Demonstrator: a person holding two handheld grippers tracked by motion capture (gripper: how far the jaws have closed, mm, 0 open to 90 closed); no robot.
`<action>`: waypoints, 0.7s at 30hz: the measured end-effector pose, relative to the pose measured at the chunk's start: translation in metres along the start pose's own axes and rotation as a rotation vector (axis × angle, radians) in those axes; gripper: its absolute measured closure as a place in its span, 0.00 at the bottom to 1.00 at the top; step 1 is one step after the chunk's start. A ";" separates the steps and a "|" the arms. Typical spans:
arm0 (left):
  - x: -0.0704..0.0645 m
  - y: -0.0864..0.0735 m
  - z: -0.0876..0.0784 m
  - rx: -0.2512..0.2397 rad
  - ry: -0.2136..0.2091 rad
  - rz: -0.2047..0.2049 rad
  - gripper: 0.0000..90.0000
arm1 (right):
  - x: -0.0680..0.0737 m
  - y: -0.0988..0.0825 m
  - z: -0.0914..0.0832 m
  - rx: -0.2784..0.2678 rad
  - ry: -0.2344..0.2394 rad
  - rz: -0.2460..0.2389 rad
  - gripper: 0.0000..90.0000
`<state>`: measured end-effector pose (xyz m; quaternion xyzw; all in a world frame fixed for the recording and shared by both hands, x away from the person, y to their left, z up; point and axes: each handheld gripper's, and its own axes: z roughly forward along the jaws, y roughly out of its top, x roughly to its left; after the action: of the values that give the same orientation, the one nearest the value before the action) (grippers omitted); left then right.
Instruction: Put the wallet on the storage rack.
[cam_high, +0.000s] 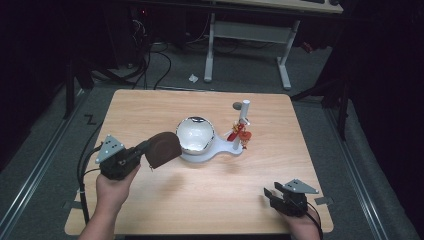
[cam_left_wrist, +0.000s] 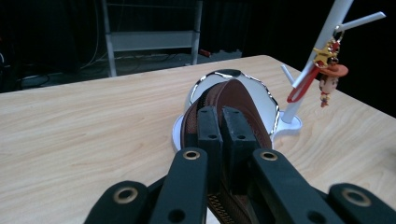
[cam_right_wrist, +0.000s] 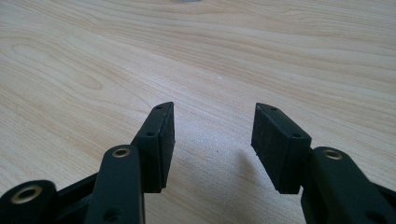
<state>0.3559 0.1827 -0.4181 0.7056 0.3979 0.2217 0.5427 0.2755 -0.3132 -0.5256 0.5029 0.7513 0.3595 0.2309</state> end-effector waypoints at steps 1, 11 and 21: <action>0.001 0.003 0.005 0.007 0.004 0.001 0.97 | 0.000 0.000 0.000 0.000 0.001 0.001 0.55; 0.000 0.029 0.042 0.101 0.016 0.035 0.97 | -0.002 -0.001 0.000 -0.003 0.007 0.006 0.55; -0.013 0.042 0.075 0.187 0.039 0.051 0.97 | -0.006 -0.001 -0.004 -0.016 0.002 0.011 0.55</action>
<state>0.4175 0.1246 -0.4007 0.7586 0.4091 0.2111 0.4610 0.2747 -0.3203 -0.5237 0.5048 0.7458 0.3673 0.2323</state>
